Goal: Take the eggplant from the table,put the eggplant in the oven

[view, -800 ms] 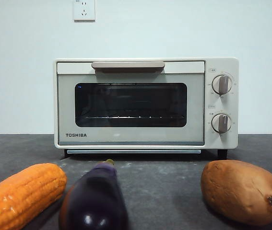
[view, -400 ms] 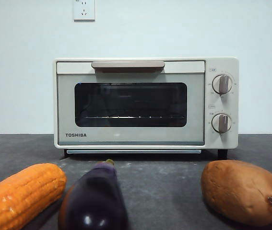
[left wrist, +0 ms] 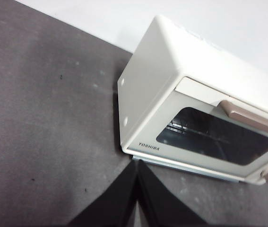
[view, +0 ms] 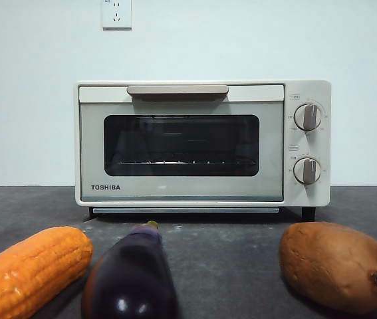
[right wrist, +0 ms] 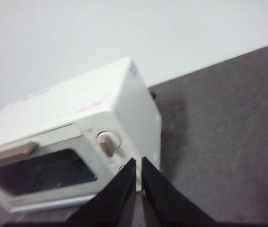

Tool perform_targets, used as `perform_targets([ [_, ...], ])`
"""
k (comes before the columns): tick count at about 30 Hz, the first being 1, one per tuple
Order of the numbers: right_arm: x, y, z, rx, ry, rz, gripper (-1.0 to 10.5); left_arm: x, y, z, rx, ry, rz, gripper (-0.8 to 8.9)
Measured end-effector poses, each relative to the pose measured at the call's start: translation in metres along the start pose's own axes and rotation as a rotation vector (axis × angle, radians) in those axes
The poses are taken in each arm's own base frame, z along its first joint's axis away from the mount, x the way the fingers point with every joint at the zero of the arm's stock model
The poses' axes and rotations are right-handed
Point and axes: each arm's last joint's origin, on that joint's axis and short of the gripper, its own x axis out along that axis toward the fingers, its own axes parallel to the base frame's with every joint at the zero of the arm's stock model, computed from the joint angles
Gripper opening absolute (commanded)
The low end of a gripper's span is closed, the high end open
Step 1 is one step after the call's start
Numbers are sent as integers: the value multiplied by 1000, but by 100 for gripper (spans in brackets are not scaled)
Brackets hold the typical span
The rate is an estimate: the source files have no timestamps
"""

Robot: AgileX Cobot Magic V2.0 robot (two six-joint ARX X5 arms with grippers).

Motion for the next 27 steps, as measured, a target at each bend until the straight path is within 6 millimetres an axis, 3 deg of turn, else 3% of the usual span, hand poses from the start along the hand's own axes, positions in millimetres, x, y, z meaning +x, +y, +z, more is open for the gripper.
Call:
perform_targets([
  [6, 10, 13, 26, 14, 184, 73, 28, 13, -12, 26, 49, 143, -15, 5],
  [14, 28, 27, 53, 82, 383, 306, 264, 34, -24, 52, 66, 287, -120, 5],
  [20, 48, 36, 49, 187, 541, 515, 363, 46, -27, 54, 61, 333, -179, 4],
  [27, 68, 65, 38, 204, 626, 633, 385, 47, -29, 53, 72, 347, -196, 4],
])
